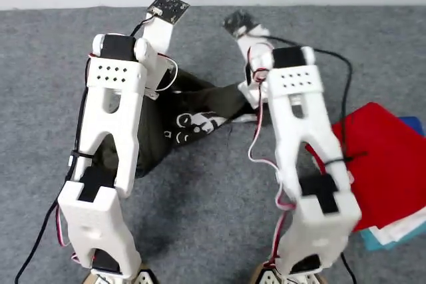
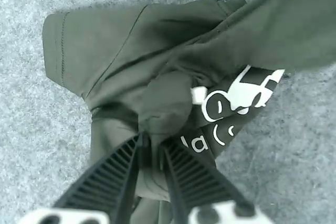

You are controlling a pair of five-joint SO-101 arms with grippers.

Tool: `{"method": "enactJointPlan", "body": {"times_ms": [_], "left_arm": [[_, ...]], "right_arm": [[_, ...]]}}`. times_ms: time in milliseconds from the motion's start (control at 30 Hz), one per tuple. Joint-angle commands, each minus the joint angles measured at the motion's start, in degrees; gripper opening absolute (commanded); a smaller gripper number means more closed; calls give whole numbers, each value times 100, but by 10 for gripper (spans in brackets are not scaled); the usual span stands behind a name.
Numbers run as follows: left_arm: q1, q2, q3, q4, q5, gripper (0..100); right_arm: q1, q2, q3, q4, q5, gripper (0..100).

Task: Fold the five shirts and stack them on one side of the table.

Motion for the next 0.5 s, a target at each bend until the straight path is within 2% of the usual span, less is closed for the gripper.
{"method": "enactJointPlan", "body": {"times_ms": [0, 233, 467], "left_arm": [[44, -264, -22, -35, -53, 12], [70, -290, -22, -18, -53, 12], [79, -308, -31, 167, -53, 12]], "right_arm": [[75, -1182, -246, 303, 44, 10], [57, -2325, -149, 778, 44, 10], [57, -2730, -70, 2211, 62, 10]]}}
